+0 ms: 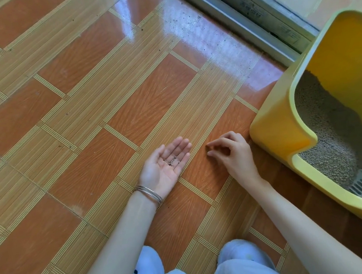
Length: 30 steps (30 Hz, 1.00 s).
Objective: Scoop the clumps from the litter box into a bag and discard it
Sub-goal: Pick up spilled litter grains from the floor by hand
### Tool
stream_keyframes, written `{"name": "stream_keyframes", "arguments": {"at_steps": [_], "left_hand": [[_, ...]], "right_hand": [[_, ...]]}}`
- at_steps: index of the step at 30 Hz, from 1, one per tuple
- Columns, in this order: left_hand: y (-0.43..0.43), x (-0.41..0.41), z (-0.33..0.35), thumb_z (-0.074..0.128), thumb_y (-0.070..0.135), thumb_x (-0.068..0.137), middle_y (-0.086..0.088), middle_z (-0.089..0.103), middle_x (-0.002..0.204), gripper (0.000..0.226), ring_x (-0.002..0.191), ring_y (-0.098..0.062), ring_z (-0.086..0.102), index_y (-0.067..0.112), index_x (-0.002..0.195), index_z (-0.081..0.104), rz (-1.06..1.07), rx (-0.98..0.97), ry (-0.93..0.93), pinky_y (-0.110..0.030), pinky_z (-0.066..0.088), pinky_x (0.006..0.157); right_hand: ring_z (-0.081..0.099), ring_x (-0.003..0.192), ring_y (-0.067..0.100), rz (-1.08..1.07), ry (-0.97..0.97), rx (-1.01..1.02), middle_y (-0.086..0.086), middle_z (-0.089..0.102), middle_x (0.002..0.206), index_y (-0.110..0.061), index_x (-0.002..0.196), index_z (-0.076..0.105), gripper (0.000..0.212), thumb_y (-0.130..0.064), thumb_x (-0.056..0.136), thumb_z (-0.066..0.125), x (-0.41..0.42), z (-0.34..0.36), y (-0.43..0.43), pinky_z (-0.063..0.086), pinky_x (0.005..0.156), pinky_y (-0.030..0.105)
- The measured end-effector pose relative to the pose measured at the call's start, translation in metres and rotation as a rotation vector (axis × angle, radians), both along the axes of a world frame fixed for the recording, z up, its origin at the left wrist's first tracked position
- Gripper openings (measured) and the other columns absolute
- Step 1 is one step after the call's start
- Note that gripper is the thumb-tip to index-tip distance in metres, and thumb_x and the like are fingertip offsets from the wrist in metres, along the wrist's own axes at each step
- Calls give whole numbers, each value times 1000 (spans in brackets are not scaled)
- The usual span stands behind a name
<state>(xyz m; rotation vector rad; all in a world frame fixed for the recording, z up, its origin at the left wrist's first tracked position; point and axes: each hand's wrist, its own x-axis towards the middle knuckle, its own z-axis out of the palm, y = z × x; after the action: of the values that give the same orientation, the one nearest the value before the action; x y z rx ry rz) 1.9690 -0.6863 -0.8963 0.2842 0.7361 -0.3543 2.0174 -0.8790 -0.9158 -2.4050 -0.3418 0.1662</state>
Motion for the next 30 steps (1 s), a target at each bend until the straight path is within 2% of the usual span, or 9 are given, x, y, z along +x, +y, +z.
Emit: {"name": "stream_keyframes", "arguments": {"at_steps": [9, 15, 22, 26, 30], "left_hand": [[3, -1, -2, 35, 20, 98, -19, 64, 116, 39, 110, -28, 61, -4, 106, 64, 13, 7, 4, -39, 48, 93], [0, -1, -1, 35, 21, 98, -19, 65, 115, 40, 109, -28, 62, -4, 105, 65, 1, 7, 6, -37, 50, 91], [1, -1, -1, 35, 20, 98, -19, 64, 116, 39, 108, -28, 62, -4, 106, 64, 5, 5, 5, -38, 50, 91], [0, -2, -2, 35, 21, 98, -19, 64, 115, 40, 109, -28, 61, -4, 107, 64, 3, 7, 8, -37, 50, 91], [0, -2, -2, 35, 21, 98, -19, 64, 116, 41, 110, -28, 61, -4, 106, 65, 5, -1, 4, -37, 50, 92]], "right_hand": [[55, 86, 17, -15, 12, 67, -3, 58, 87, -18, 92, 73, 18, -21, 75, 74, -2, 0, -5, 50, 74, 39], [55, 86, 13, -30, 20, 63, -1, 59, 92, -13, 101, 71, 33, -25, 71, 77, -11, 1, 1, 51, 76, 27], [60, 76, 11, -61, -89, -1, -3, 63, 84, -15, 86, 74, 12, -17, 75, 76, -13, -4, 10, 54, 68, 33], [61, 72, 15, -93, -182, -112, -2, 66, 79, -17, 81, 74, 8, -18, 74, 76, -14, -5, 15, 51, 65, 35], [61, 70, 16, -93, -246, -196, -2, 67, 77, -18, 80, 72, 7, -23, 77, 74, -17, -8, 15, 45, 65, 32]]}}
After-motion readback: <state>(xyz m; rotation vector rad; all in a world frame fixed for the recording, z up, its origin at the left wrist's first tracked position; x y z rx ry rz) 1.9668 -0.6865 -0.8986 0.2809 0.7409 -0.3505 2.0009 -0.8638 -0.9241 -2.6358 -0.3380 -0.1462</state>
